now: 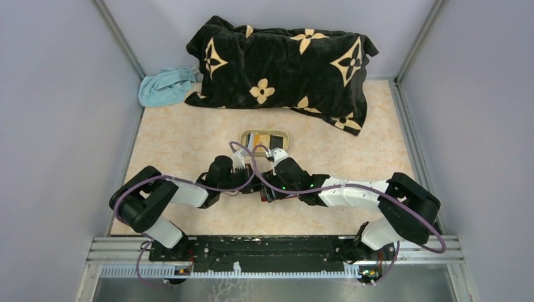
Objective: Take the credit cards out of the card holder
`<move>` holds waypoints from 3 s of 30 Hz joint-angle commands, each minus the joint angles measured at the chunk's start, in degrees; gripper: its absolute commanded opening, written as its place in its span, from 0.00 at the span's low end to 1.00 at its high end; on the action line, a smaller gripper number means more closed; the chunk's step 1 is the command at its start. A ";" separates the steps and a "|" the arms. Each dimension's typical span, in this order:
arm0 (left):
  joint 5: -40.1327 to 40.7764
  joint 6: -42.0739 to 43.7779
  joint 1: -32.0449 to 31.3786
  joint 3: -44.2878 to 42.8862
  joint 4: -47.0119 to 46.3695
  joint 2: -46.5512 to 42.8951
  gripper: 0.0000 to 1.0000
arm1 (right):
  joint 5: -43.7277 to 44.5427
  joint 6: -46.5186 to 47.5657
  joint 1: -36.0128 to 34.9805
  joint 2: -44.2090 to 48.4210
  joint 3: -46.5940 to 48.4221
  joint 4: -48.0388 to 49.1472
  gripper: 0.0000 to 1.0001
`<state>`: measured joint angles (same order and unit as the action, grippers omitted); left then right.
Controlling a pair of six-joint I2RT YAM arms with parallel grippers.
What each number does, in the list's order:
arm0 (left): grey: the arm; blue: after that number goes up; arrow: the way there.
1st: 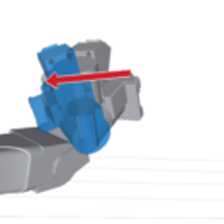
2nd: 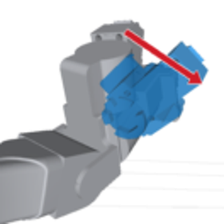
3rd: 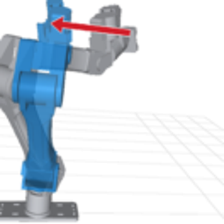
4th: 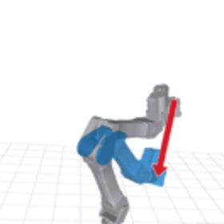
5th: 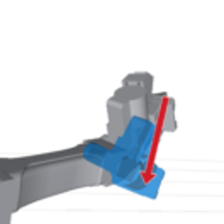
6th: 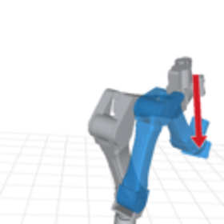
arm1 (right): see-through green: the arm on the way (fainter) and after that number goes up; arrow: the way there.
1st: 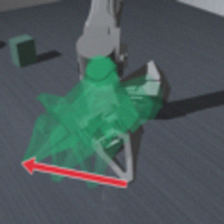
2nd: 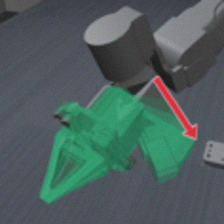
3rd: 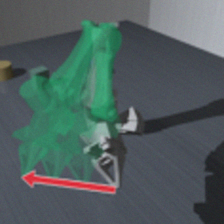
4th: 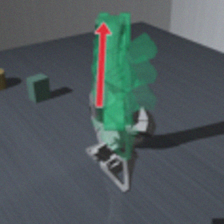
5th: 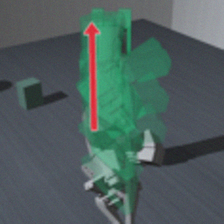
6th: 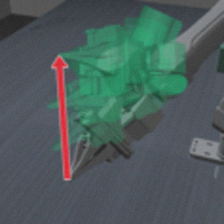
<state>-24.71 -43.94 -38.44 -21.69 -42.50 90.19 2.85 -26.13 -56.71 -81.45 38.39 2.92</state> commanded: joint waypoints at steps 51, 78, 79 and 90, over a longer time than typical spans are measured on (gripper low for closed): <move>-0.83 0.17 -0.43 -1.49 -1.84 -0.54 0.00 | 11.89 -0.11 9.20 4.48 0.97 -8.75 0.00; 4.86 -6.89 -7.73 -10.54 -6.93 5.65 0.44 | 0.16 -5.43 16.98 2.79 -9.46 0.75 0.00; 5.29 -7.13 -7.85 -9.98 -6.90 5.43 0.44 | 0.28 -6.14 16.56 3.49 -9.96 0.86 0.00; 13.76 -6.74 -10.13 -5.64 0.83 0.96 0.41 | 0.54 -7.38 16.19 6.89 -11.81 0.96 0.00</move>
<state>-16.36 -51.05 -47.57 -28.18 -45.67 93.80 3.57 -32.62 -40.29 -76.47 27.40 3.92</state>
